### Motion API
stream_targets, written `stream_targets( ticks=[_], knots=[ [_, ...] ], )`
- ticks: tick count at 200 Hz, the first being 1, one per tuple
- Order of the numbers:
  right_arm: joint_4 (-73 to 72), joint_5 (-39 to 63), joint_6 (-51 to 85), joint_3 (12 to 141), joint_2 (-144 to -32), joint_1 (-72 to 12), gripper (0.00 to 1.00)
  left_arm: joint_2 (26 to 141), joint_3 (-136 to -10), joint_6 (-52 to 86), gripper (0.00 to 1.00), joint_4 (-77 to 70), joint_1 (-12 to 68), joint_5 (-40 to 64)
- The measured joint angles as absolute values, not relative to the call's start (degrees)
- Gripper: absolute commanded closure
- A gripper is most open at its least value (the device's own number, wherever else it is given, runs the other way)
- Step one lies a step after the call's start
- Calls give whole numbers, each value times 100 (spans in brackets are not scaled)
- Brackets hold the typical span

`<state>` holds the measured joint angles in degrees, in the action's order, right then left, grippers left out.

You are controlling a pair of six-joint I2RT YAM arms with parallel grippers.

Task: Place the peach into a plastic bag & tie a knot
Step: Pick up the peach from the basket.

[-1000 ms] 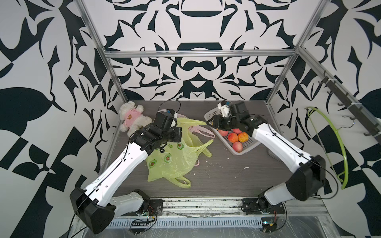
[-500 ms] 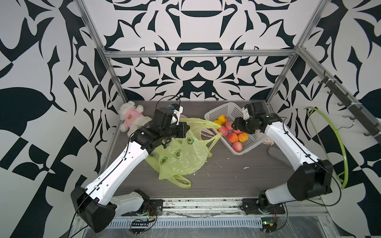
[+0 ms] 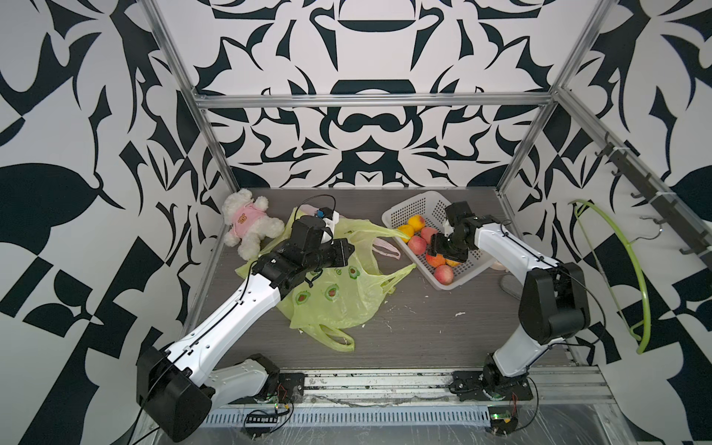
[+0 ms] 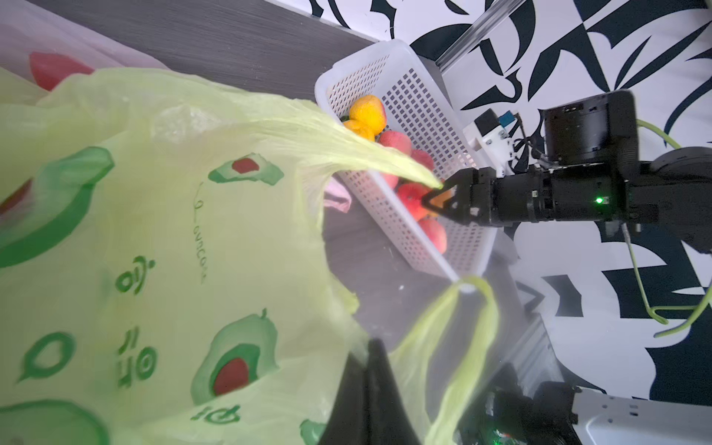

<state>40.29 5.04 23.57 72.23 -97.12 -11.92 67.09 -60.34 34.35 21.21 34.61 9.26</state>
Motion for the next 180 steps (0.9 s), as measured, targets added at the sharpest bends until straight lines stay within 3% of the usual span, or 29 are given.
stream_targets(
  ticks=[82,114,135,180],
  knots=[
    [3826,423,2357,7332,-10573,-1192,28,6709,-6034,3474,100,1940,3450,1013],
    [3682,458,2366,7413,-10648,-1192,57,6709,-6034,3474,100,1925,3448,1039],
    [3629,534,2355,7428,-10634,-1190,70,6709,-6034,3474,100,1916,3444,1046],
    [3675,814,2504,7244,-9699,-1212,76,6720,-6034,3474,100,1909,3439,1055]
  ],
)
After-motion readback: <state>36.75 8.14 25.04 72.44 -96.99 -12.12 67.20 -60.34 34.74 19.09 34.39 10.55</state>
